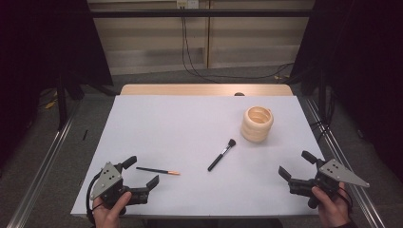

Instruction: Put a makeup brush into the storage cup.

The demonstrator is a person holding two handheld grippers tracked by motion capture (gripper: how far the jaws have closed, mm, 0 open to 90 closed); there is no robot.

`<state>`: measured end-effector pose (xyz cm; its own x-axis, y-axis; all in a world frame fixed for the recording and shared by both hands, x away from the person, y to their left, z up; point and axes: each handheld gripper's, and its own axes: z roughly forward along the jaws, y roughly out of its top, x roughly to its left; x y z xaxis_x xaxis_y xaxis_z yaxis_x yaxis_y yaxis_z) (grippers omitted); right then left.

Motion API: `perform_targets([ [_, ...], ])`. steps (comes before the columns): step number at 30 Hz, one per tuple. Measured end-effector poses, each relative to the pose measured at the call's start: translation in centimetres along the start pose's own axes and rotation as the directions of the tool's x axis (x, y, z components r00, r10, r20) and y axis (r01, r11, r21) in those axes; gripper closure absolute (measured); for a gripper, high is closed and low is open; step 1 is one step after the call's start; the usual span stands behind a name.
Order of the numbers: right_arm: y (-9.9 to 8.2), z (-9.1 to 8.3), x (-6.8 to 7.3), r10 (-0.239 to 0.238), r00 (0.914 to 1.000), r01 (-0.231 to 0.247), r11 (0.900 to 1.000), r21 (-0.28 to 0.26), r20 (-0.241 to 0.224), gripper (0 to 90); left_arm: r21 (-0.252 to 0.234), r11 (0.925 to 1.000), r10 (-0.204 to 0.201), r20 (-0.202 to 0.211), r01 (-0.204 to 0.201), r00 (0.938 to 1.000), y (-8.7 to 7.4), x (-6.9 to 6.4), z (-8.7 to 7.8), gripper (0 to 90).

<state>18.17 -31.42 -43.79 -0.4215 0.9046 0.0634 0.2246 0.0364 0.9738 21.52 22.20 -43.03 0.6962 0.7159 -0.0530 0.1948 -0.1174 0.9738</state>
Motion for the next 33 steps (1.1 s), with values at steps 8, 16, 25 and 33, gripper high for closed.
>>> perform_targets([
  [8,0.0,-0.1,0.0,-0.008,0.9999,0.008,1.0,0.002,-0.007,0.0,0.003,0.9998,-0.019,-0.009,0.019,0.9998,-0.1,0.2,0.1,2.1],
  [16,-0.1,0.1,0.0,-0.011,0.9997,0.011,0.9999,0.009,-0.021,0.0,-0.001,0.9998,-0.018,-0.003,0.018,0.9998,0.0,0.3,0.0,2.1],
  [25,0.0,0.0,0.3,-0.014,0.9996,0.014,0.9999,0.006,-0.023,0.0,-0.017,0.9997,-0.018,0.015,0.018,0.9997,0.4,0.0,-0.4,2.8],
  [33,-0.1,0.1,0.3,-0.011,0.9998,0.011,0.9999,0.004,-0.018,0.0,-0.026,0.9997,-0.003,0.003,0.003,1.0,1.2,0.2,-0.3,2.1],
])
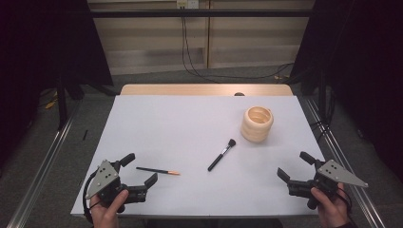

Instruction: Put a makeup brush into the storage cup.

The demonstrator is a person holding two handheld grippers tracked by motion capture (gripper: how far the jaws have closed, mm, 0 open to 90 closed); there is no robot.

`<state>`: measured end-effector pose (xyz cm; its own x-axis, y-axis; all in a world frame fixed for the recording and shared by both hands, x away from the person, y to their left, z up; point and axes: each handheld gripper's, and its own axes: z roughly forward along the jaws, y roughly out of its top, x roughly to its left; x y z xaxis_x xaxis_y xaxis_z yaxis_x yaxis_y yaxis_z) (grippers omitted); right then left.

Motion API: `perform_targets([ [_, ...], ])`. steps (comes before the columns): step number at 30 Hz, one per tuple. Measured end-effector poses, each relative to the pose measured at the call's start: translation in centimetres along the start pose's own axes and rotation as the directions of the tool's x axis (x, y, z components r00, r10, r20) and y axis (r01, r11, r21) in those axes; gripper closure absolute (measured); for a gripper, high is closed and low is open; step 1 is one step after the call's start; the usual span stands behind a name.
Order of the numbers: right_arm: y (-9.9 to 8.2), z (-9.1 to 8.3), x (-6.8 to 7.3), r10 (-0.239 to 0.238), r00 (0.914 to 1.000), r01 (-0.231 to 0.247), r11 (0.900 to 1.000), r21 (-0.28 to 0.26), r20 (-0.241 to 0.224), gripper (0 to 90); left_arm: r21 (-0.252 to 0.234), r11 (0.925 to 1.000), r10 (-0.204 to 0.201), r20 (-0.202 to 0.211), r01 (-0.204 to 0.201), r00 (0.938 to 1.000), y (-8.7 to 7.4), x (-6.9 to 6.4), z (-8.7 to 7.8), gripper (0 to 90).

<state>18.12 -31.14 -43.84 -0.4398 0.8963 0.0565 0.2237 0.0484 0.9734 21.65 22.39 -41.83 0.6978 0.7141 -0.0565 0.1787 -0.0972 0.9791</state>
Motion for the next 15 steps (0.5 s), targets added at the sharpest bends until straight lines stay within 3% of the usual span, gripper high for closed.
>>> perform_targets([
  [5,0.0,0.0,0.1,-0.003,1.0,0.004,1.0,0.004,-0.007,0.0,0.001,0.9998,0.018,-0.025,-0.018,0.9995,0.9,0.3,0.3,2.1],
  [8,0.0,0.0,0.1,-0.003,0.9999,0.003,1.0,0.007,-0.014,0.0,0.0,1.0,0.003,-0.006,-0.003,1.0,1.0,0.6,0.6,2.1],
  [15,0.0,0.0,0.1,0.0,1.0,0.0,1.0,0.009,-0.009,0.0,0.001,0.9996,0.03,0.007,-0.03,0.9995,1.9,1.1,1.4,2.1],
])
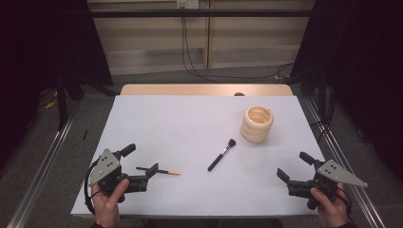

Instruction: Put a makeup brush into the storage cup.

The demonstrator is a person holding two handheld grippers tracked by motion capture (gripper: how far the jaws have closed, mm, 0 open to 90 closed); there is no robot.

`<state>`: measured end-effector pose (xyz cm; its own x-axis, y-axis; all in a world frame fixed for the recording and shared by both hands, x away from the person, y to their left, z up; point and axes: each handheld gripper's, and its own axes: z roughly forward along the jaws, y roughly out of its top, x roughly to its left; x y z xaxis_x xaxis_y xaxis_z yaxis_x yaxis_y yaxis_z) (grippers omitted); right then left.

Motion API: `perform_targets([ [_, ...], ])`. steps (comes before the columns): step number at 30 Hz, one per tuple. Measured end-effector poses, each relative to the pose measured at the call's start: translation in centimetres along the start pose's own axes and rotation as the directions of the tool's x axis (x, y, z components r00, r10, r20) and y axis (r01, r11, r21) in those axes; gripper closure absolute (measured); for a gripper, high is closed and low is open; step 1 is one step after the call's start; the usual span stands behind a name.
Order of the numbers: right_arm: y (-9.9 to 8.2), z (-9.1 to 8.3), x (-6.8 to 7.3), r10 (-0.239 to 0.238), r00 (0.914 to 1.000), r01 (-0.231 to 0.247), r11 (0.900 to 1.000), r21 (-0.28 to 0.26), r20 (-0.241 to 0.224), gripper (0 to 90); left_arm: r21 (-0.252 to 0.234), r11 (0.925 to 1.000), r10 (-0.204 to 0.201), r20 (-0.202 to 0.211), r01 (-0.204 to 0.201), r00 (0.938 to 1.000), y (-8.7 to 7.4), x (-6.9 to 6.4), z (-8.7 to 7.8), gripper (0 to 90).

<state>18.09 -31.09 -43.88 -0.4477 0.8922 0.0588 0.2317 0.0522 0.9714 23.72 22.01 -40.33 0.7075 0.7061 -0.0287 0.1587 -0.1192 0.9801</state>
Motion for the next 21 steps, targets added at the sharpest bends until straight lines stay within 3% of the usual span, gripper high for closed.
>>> perform_targets([
  [10,0.0,0.0,0.0,-0.002,1.0,0.002,1.0,0.0,0.0,0.0,-0.026,0.9986,0.046,0.005,-0.046,0.9989,2.8,-0.1,1.1,1.9],
  [14,0.0,0.0,0.0,-0.005,1.0,0.005,1.0,-0.002,0.002,0.0,-0.018,0.9996,0.021,0.02,-0.021,0.9996,3.0,0.0,1.7,1.9],
  [21,0.0,0.0,0.0,-0.003,1.0,0.003,1.0,0.001,0.007,0.0,-0.019,0.9992,0.035,0.048,-0.034,0.9982,4.2,0.1,2.7,1.9],
])
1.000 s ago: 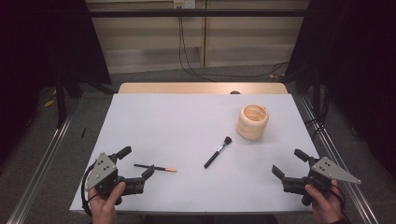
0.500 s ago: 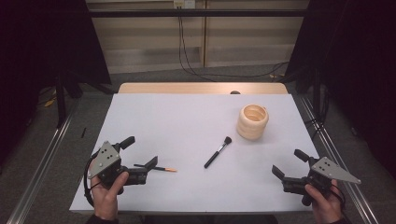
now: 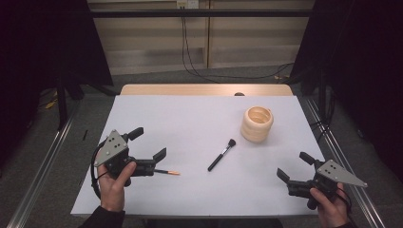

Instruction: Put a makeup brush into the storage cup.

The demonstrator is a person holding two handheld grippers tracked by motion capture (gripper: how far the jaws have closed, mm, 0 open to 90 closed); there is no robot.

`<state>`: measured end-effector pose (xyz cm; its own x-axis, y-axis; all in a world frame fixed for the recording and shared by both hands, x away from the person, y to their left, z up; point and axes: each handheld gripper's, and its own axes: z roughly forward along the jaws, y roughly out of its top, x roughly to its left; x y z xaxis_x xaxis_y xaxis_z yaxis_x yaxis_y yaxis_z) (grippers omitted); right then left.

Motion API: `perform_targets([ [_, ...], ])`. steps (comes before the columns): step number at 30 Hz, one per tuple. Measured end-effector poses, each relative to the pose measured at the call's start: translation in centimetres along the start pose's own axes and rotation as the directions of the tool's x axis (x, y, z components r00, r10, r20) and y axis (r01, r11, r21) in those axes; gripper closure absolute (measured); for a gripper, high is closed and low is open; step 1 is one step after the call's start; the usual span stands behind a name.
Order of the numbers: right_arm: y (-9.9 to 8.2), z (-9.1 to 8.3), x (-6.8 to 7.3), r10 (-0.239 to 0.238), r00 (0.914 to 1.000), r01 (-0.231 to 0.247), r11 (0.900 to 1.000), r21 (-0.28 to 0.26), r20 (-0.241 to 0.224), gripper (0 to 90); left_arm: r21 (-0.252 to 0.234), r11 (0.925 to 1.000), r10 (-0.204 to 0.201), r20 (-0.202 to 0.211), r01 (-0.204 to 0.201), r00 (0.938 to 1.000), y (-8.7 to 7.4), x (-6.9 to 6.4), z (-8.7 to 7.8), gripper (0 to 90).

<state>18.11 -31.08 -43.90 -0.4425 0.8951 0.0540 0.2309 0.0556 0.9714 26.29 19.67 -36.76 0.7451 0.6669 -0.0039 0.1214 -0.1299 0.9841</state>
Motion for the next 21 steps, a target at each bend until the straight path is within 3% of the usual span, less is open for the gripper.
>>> perform_targets([
  [9,0.0,0.0,-0.1,0.007,1.0,-0.007,1.0,-0.004,-0.006,0.0,0.023,0.9993,0.03,0.021,-0.03,0.9993,0.5,1.1,2.0,1.9],
  [16,0.0,0.0,-0.1,0.008,1.0,-0.008,1.0,-0.003,-0.006,0.0,0.018,0.9985,0.051,0.042,-0.052,0.9978,1.8,1.2,3.1,1.9],
  [21,0.0,0.0,0.0,0.009,0.9999,-0.009,1.0,-0.001,-0.006,0.0,0.029,0.9983,0.049,0.042,-0.05,0.9979,1.8,1.3,4.1,1.9],
])
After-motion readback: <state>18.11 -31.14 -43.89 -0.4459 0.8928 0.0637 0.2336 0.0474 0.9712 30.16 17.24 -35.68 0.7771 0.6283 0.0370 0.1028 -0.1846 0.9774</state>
